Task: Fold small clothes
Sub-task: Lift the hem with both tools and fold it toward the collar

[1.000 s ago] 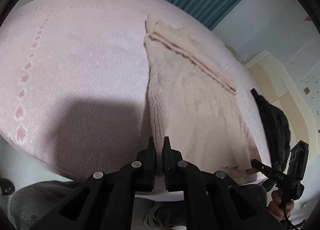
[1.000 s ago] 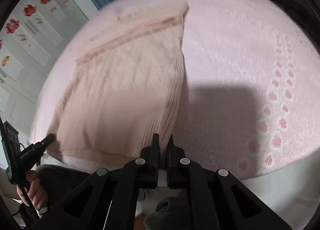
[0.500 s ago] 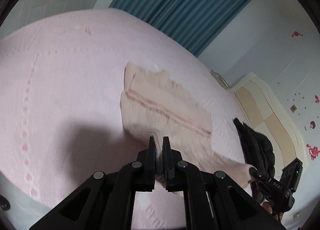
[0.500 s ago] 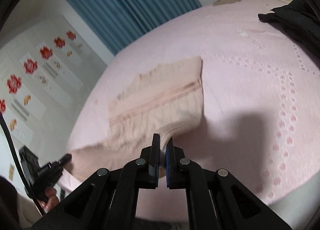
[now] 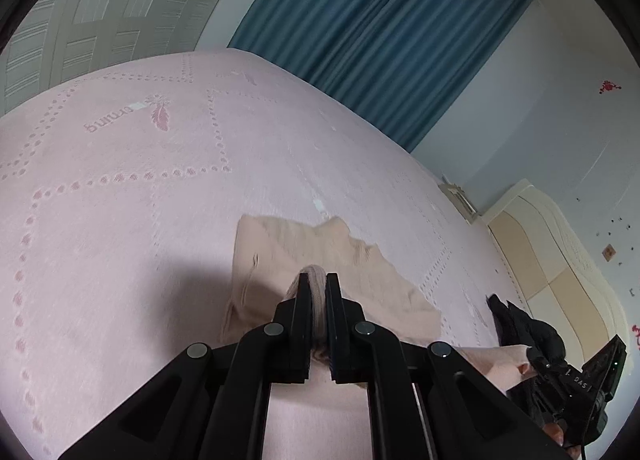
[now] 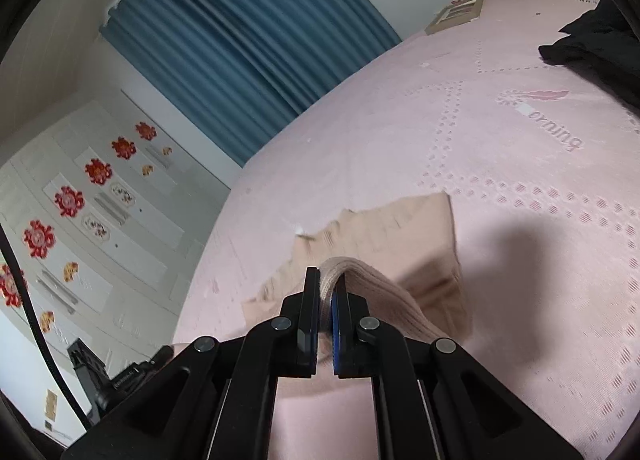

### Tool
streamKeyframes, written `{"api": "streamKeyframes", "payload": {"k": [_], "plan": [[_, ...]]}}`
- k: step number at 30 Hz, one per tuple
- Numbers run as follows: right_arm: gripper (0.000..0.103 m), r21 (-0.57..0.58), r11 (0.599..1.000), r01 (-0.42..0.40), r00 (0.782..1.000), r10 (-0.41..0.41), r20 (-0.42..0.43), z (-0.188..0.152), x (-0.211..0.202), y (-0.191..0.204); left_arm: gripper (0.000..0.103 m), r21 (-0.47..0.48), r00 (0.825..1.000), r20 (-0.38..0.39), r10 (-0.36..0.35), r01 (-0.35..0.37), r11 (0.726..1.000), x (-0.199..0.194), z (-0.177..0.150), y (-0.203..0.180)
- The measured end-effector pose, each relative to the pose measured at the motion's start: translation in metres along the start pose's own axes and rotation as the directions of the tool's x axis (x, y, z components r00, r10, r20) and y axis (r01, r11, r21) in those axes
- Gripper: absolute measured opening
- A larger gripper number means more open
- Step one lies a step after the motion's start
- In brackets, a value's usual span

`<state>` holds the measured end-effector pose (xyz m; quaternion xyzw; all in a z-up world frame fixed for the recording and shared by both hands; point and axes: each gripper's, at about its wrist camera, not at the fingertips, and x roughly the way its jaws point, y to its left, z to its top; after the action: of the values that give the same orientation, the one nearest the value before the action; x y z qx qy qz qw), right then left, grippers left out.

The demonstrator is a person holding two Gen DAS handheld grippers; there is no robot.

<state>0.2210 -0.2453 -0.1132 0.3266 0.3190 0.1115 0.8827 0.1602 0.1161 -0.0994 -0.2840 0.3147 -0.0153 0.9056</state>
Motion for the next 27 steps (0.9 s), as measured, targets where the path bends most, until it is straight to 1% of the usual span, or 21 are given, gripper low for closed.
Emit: {"api": "streamKeyframes", "payload": {"k": [8,11,18,20,23,25,27], "plan": [[0.005,-0.076,0.996,0.056,0.998,-0.057,-0.014,0.016,0.052,-0.001,0.007,0.066,0.997,0.014,0.075,-0.075,0.995,0.043,0.010,-0.008],[0.005,-0.093,0.993,0.075,0.997,-0.077,-0.011,0.021,0.067,-0.003,0.007,0.082,0.996,0.016,0.091,-0.092,0.992,0.054,0.012,-0.011],[0.005,-0.054,0.996,0.074,0.997,-0.075,-0.010,0.028,0.092,-0.016,0.007,0.110,0.994,0.031,0.108,-0.111,0.988,0.077,0.018,-0.015],[0.005,-0.031,0.997,0.072,0.997,-0.072,-0.009,0.032,0.100,-0.021,0.007,0.106,0.994,0.030,0.107,-0.110,0.988,0.085,0.021,-0.014],[0.005,-0.004,0.998,0.063,0.998,-0.063,-0.003,0.039,0.111,-0.024,0.007,0.075,0.995,0.018,0.101,-0.102,0.992,0.100,0.028,-0.009],[0.005,-0.001,0.998,0.062,0.998,-0.062,0.000,0.045,0.120,-0.024,0.007,0.045,0.995,0.006,0.095,-0.095,0.994,0.112,0.034,-0.006],[0.005,-0.015,0.997,0.076,0.997,-0.076,-0.002,0.052,0.134,-0.024,0.007,0.035,0.996,0.000,0.093,-0.093,0.995,0.123,0.040,-0.006]]}}
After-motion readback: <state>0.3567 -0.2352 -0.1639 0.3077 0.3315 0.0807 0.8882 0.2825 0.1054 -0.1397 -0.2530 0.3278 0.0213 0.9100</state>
